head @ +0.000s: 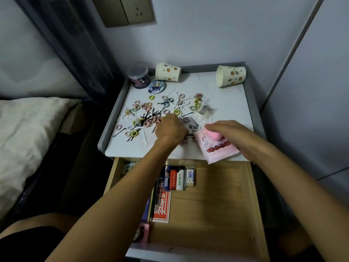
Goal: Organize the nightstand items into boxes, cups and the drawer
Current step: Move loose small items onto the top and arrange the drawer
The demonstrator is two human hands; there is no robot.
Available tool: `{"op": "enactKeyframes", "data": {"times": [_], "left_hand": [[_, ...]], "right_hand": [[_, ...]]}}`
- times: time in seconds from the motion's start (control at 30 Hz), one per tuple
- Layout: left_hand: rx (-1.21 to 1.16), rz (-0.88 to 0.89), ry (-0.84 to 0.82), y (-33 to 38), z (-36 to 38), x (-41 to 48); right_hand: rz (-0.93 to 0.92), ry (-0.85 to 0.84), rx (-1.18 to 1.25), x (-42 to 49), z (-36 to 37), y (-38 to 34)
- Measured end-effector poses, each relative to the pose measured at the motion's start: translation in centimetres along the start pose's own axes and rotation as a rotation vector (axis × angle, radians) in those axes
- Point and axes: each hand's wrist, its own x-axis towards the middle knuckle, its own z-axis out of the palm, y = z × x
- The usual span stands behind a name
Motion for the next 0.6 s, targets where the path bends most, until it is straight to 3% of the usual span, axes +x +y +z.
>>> {"op": "enactKeyframes", "data": {"times": [0.27, 0.43, 0.6], "left_hand": [[0.184, 0.038, -0.020, -1.1, -1.0, 0.2], [-0.111, 0.075, -0.041, -1.4, -1.5, 0.3], [-0.455, -0.003, -0.106, -2.2, -3.8, 0.0]], "right_hand": [[-0.126, 0.088, 0.046, 0.0, -0.6, -1.2], [-0.153, 0.063, 0.143, -0.5, -0.4, -1.7], [-0.166, 0.050, 0.155, -0.9, -0.3, -1.6]]}}
